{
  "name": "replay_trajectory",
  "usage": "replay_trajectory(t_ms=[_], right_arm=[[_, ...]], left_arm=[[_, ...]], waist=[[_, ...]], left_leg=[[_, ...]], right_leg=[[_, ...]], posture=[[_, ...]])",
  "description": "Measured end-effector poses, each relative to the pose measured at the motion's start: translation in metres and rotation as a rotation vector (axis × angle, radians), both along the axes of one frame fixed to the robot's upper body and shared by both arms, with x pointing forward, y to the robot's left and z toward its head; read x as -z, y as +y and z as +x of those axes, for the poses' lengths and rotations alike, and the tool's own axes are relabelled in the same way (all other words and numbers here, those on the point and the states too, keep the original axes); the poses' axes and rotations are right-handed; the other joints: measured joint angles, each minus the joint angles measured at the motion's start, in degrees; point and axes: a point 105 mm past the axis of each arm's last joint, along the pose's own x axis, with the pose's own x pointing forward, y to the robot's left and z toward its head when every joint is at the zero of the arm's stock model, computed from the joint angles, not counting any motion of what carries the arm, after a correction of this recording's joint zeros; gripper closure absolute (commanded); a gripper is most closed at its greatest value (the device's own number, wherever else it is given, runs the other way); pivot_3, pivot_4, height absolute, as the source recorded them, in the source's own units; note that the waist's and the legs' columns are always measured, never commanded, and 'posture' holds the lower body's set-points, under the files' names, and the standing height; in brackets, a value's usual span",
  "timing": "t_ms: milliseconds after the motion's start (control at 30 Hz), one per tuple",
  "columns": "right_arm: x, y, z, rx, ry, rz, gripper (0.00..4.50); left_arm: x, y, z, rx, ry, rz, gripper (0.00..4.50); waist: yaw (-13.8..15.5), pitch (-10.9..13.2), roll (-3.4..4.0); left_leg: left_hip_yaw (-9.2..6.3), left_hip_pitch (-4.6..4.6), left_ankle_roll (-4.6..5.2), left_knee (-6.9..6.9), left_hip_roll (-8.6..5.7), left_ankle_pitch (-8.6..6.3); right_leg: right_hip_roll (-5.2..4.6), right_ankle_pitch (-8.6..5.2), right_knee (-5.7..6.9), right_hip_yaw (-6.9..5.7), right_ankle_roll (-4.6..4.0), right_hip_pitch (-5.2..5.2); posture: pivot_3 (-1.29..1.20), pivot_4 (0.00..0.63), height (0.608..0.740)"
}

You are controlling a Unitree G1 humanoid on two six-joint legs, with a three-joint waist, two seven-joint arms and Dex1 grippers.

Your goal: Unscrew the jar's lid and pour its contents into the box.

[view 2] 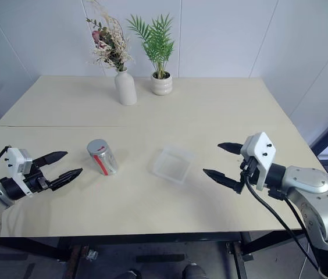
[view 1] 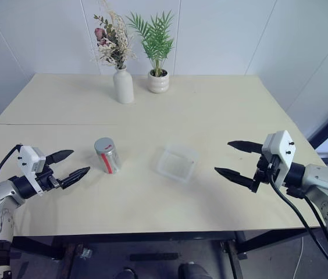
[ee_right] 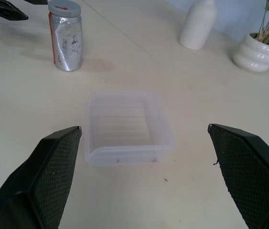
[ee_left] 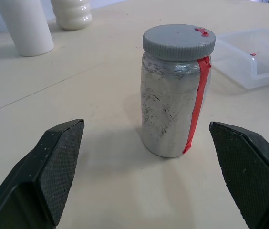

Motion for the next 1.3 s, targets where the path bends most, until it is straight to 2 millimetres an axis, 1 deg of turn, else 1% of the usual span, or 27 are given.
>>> replay_trajectory(t_ms=[167, 333, 467, 533, 633, 700, 800, 867, 1000, 1100, 1233, 1300], right_arm=[[-0.002, 0.002, 0.001, -0.006, -0.009, 0.000, 0.00], [-0.003, 0.004, 0.002, -0.008, -0.017, 0.011, 0.00], [-0.009, 0.007, 0.004, -0.024, -0.037, 0.012, 0.00], [-0.008, 0.013, 0.004, -0.052, -0.037, 0.007, 0.00], [-0.005, 0.015, 0.004, -0.064, -0.029, 0.010, 0.00], [-0.005, 0.015, 0.004, -0.065, -0.027, 0.011, 0.00], [-0.004, 0.016, 0.005, -0.070, -0.025, 0.014, 0.00], [-0.001, 0.019, 0.005, -0.087, -0.013, 0.011, 0.00], [-0.001, 0.022, 0.007, -0.097, -0.010, 0.023, 0.00], [0.000, 0.022, 0.008, -0.096, -0.005, 0.024, 0.00], [-0.001, 0.022, 0.008, -0.100, -0.008, 0.020, 0.00], [-0.003, 0.022, 0.008, -0.103, -0.013, 0.019, 0.00]], left_arm=[[0.001, -0.002, 0.001, 0.003, -0.002, -0.011, 0.02], [-0.002, -0.012, 0.000, 0.022, -0.031, -0.015, 0.02], [0.001, -0.017, -0.008, 0.036, -0.015, -0.009, 0.02], [0.006, -0.016, -0.011, 0.029, 0.001, -0.009, 0.02], [0.009, -0.022, -0.017, 0.023, 0.007, -0.010, 0.02], [0.009, -0.027, -0.018, 0.007, -0.006, -0.021, 0.02], [0.010, -0.024, -0.014, -0.050, -0.014, -0.010, 0.02], [0.011, -0.026, -0.014, -0.078, -0.027, -0.028, 0.02], [0.021, -0.035, -0.016, -0.136, -0.034, -0.050, 0.02], [0.027, -0.035, -0.014, -0.205, -0.039, -0.062, 0.02], [0.027, -0.047, -0.018, -0.194, -0.056, -0.077, 0.02], [0.026, -0.050, -0.017, -0.201, -0.069, -0.087, 0.02]], waist=[[0.0, 0.0, 0.00], [-0.1, 0.0, 0.00], [-0.2, 0.0, 0.00], [-0.2, 0.0, 0.00], [0.0, 0.0, 0.00], [0.0, 0.0, 0.00], [0.0, 0.0, 0.00], [0.0, 0.0, 0.00], [-0.2, 0.0, 0.00], [0.0, 0.0, -0.01], [0.1, 0.0, -0.01], [0.0, 0.0, -0.01]], left_leg=[[0.00, 0.00, 0.00, 0.00, 0.00, 0.00], [0.01, -0.01, 0.00, 0.01, 0.00, 0.00], [0.01, 0.01, 0.00, 0.01, 0.01, 0.00], [0.01, 0.02, 0.00, 0.02, 0.01, 0.00], [0.03, -0.01, 0.01, 0.04, -0.02, -0.01], [0.03, -0.01, 0.01, 0.06, -0.02, -0.01], [0.00, 0.00, 0.01, 0.14, -0.01, -0.01], [0.02, 0.00, 0.02, 0.19, -0.02, -0.01], [0.12, 0.01, 0.04, 0.23, -0.02, -0.02], [0.08, 0.00, 0.03, 0.27, -0.02, -0.02], [0.12, -0.01, 0.04, 0.31, -0.04, -0.02], [0.12, 0.01, 0.04, 0.32, -0.04, -0.02]], right_leg=[[0.00, 0.00, 0.00, 0.00, 0.00, 0.00], [0.00, 0.01, 0.00, 0.02, 0.02, 0.00], [0.01, 0.01, 0.01, 0.04, 0.02, 0.00], [0.01, 0.02, 0.01, 0.05, 0.02, 0.00], [-0.03, 0.02, -0.03, 0.07, 0.03, 0.01], [-0.04, 0.03, -0.02, 0.07, 0.04, 0.02], [0.00, 0.03, 0.01, 0.05, 0.04, 0.03], [-0.02, 0.06, 0.00, 0.07, 0.07, 0.08], [-0.01, 0.12, -0.01, 0.18, 0.13, 0.07], [0.01, 0.12, 0.00, 0.16, 0.13, 0.07], [0.00, 0.15, -0.02, 0.21, 0.16, 0.08], [0.00, 0.15, -0.02, 0.21, 0.15, 0.09]], posture=[[0.00, 0.150, 0.740], [0.00, 0.150, 0.740], [0.00, 0.150, 0.740], [0.00, 0.150, 0.740], [0.00, 0.150, 0.740], [0.00, 0.150, 0.740], [0.00, 0.150, 0.740], [0.00, 0.150, 0.740], [0.00, 0.150, 0.740], [0.00, 0.150, 0.740], [0.00, 0.150, 0.740], [0.00, 0.150, 0.740]])
